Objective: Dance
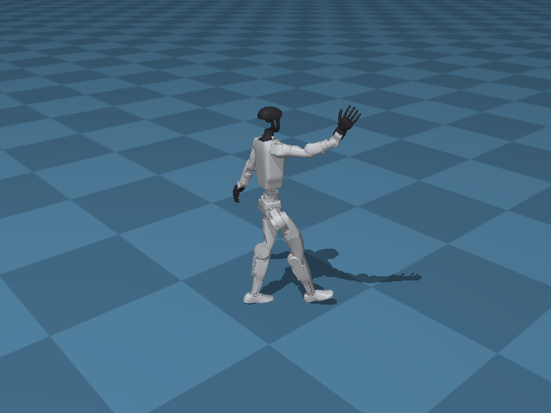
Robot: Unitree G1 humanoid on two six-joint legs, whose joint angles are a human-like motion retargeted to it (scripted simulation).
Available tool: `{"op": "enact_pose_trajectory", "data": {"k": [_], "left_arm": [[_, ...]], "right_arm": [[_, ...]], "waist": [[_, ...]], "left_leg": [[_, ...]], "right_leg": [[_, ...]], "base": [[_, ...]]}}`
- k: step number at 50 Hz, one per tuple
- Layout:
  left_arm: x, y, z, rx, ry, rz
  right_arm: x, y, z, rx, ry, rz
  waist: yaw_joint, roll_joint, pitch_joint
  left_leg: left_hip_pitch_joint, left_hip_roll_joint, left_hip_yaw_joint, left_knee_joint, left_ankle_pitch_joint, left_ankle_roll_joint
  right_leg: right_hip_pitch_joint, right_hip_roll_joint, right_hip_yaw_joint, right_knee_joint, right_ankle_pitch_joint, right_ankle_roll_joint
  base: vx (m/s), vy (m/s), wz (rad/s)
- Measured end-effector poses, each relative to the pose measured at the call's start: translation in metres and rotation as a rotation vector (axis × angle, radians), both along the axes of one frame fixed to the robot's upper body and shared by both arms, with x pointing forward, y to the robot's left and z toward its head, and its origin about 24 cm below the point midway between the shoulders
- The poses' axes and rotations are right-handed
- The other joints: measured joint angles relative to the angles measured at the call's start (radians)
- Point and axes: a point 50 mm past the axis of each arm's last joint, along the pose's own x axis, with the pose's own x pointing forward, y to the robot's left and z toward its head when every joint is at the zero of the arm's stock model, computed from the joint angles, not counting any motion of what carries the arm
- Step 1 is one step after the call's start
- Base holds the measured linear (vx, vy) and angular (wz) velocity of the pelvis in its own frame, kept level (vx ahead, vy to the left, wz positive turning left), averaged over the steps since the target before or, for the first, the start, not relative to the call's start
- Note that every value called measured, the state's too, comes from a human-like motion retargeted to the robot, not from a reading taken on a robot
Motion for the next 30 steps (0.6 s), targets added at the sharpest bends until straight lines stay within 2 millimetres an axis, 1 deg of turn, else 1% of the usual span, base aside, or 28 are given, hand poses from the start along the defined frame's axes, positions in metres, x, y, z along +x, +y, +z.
{"op": "enact_pose_trajectory", "data": {"k": [2,3,4,5,6,7,8,10,11,12,13,15,16,17,18,19,20,21,22,23,25,27,28,30], "left_arm": [[-0.005,0.006,0.005,0.038,-0.011,0.063],[-0.007,0.008,0.007,0.054,-0.013,0.091],[-0.009,0.009,0.009,0.068,-0.015,0.116],[-0.01,0.009,0.01,0.08,-0.017,0.139],[-0.013,0.009,0.01,0.085,-0.016,0.155],[-0.016,0.007,0.01,0.087,-0.014,0.17],[-0.02,0.005,0.009,0.085,-0.011,0.182],[-0.03,-0.003,0.007,0.068,-0.001,0.205],[-0.034,-0.007,0.005,0.054,0.004,0.212],[-0.038,-0.011,0.003,0.044,0.009,0.217],[-0.039,-0.014,0.002,0.038,0.017,0.219],[-0.037,-0.016,0.0,0.035,0.042,0.221],[-0.032,-0.016,-0.001,0.036,0.049,0.207],[-0.025,-0.014,-0.002,0.035,0.05,0.184],[-0.016,-0.012,-0.003,0.031,0.039,0.147],[-0.004,-0.008,-0.004,0.023,0.023,0.099],[0.008,-0.005,-0.004,0.013,0.005,0.046],[0.018,0.0,-0.003,0.007,-0.007,-0.004],[0.029,0.005,-0.002,0.004,-0.015,-0.051],[0.038,0.011,0.001,0.006,-0.018,-0.092],[0.055,0.026,0.01,0.026,-0.016,-0.168],[0.074,0.04,0.021,0.059,-0.009,-0.237],[0.083,0.047,0.027,0.077,-0.008,-0.268],[0.097,0.059,0.039,0.113,-0.007,-0.312]], "right_arm": [[-0.025,-0.003,0.021,-0.026,-0.117,-0.061],[-0.036,-0.003,0.03,-0.043,-0.168,-0.088],[-0.047,-0.002,0.038,-0.059,-0.217,-0.115],[-0.057,-0.001,0.046,-0.074,-0.266,-0.141],[-0.065,0.001,0.052,-0.087,-0.305,-0.163],[-0.072,0.002,0.058,-0.099,-0.341,-0.181],[-0.077,0.005,0.062,-0.109,-0.37,-0.194],[-0.083,0.01,0.068,-0.129,-0.417,-0.214],[-0.085,0.012,0.07,-0.145,-0.424,-0.224],[-0.086,0.013,0.071,-0.159,-0.423,-0.232],[-0.086,0.013,0.072,-0.169,-0.408,-0.237],[-0.083,0.014,0.074,-0.181,-0.364,-0.224],[-0.081,0.015,0.074,-0.185,-0.353,-0.207],[-0.08,0.015,0.075,-0.189,-0.347,-0.192],[-0.083,0.015,0.076,-0.195,-0.351,-0.183],[-0.086,0.014,0.078,-0.199,-0.358,-0.183],[-0.091,0.013,0.079,-0.201,-0.366,-0.189],[-0.093,0.012,0.08,-0.201,-0.366,-0.196],[-0.094,0.011,0.081,-0.202,-0.364,-0.201],[-0.094,0.011,0.081,-0.205,-0.357,-0.202],[-0.095,0.011,0.083,-0.211,-0.343,-0.199],[-0.098,0.013,0.086,-0.226,-0.345,-0.196],[-0.1,0.014,0.088,-0.234,-0.353,-0.197],[-0.104,0.015,0.091,-0.241,-0.369,-0.196]], "waist": [[-0.008,-0.009,0.0],[-0.007,-0.014,-0.002],[-0.003,-0.018,-0.002],[0.001,-0.022,-0.003],[-0.005,-0.019,-0.01],[-0.012,-0.016,-0.017],[-0.018,-0.014,-0.023],[-0.022,-0.015,-0.025],[-0.037,-0.026,-0.031],[-0.055,-0.037,-0.042],[-0.078,-0.05,-0.06],[-0.109,-0.072,-0.099],[-0.108,-0.088,-0.108],[-0.102,-0.104,-0.11],[-0.088,-0.122,-0.099],[-0.087,-0.138,-0.084],[-0.093,-0.153,-0.067],[-0.115,-0.162,-0.066],[-0.138,-0.171,-0.066],[-0.166,-0.177,-0.071],[-0.203,-0.186,-0.08],[-0.208,-0.186,-0.078],[-0.2,-0.186,-0.073],[-0.178,-0.176,-0.063]], "left_leg": [[0.034,0.009,0.01,0.001,-0.025,0.021],[0.051,0.01,0.017,0.001,-0.037,0.026],[0.07,0.014,0.033,0.001,-0.047,0.028],[0.091,0.018,0.053,0.0,-0.055,0.028],[0.112,0.03,0.064,0.001,-0.05,0.022],[0.132,0.042,0.075,0.005,-0.036,0.013],[0.151,0.051,0.086,0.016,-0.006,-0.003],[0.192,0.067,0.122,0.057,0.095,-0.09],[0.206,0.089,0.174,0.094,0.176,-0.16],[0.21,0.11,0.204,0.133,0.271,-0.231],[0.195,0.13,0.189,0.174,0.392,-0.306],[0.156,0.15,0.143,0.231,0.588,-0.429],[0.132,0.14,0.069,0.249,0.561,-0.441],[0.11,0.136,0.022,0.272,0.495,-0.431],[0.094,0.14,0.028,0.305,0.355,-0.377],[0.08,0.188,0.084,0.326,0.209,-0.307],[0.067,0.259,0.167,0.342,0.061,-0.229],[0.056,0.33,0.252,0.316,-0.01,-0.185],[0.04,0.392,0.319,0.288,-0.06,-0.143],[0.014,0.434,0.351,0.254,-0.064,-0.104],[-0.058,0.485,0.349,0.198,-0.038,-0.065],[-0.121,0.521,0.351,0.127,-0.026,-0.098],[-0.149,0.532,0.357,0.082,-0.004,-0.108],[-0.192,0.542,0.409,-0.03,0.057,-0.144]], "right_leg": [[0.035,-0.001,-0.178,-0.062,-0.05,-0.002],[0.051,0.002,-0.243,-0.074,-0.069,-0.007],[0.061,0.007,-0.26,-0.078,-0.073,-0.021],[0.068,0.013,-0.252,-0.077,-0.068,-0.04],[0.074,0.024,-0.246,-0.07,-0.055,-0.089],[0.087,0.034,-0.27,-0.064,-0.04,-0.129],[0.113,0.043,-0.355,-0.061,-0.02,-0.149],[0.151,0.085,-0.378,-0.036,-0.005,-0.169],[0.151,0.091,-0.29,-0.014,0.004,-0.153],[0.153,0.094,-0.217,0.008,0.012,-0.134],[0.157,0.09,-0.175,0.029,0.018,-0.108],[0.169,0.105,-0.118,0.05,0.042,-0.101],[0.186,0.12,-0.096,0.054,0.055,-0.112],[0.205,0.132,-0.06,0.061,0.067,-0.12],[0.227,0.138,0.001,0.071,0.077,-0.122],[0.249,0.136,0.049,0.085,0.083,-0.12],[0.271,0.129,0.09,0.099,0.088,-0.115],[0.289,0.133,0.108,0.105,0.087,-0.111],[0.307,0.139,0.125,0.11,0.086,-0.107],[0.325,0.147,0.14,0.111,0.087,-0.104],[0.35,0.171,0.197,0.114,0.091,-0.103],[0.363,0.197,0.278,0.122,0.104,-0.11],[0.369,0.209,0.323,0.127,0.113,-0.118],[0.381,0.246,0.423,0.138,0.133,-0.154]], "base": [[-0.05,-0.58,-0.46],[-0.09,-0.71,-0.84],[-0.11,-0.81,-1.08],[-0.1,-0.71,-1.12],[-0.07,-0.61,-1.11],[-0.01,-0.51,-1.12],[0.03,-0.62,-1.36],[0.08,-0.76,-1.69],[0.09,-0.74,-1.68],[0.03,-0.77,-1.52],[-0.07,-0.9,-1.65],[-0.15,-0.89,-2.11],[-0.17,-0.68,-2.73],[-0.19,-0.62,-3.05],[-0.21,-0.65,-2.79],[-0.23,-0.61,-2.38],[-0.22,-0.49,-1.86],[-0.23,-0.45,-1.64],[-0.27,-0.49,-1.6],[-0.31,-0.53,-1.78],[-0.35,-0.48,-2.17],[-0.39,-0.34,-2.81],[-0.44,-0.32,-3.27],[-0.45,-0.27,-3.59]]}}
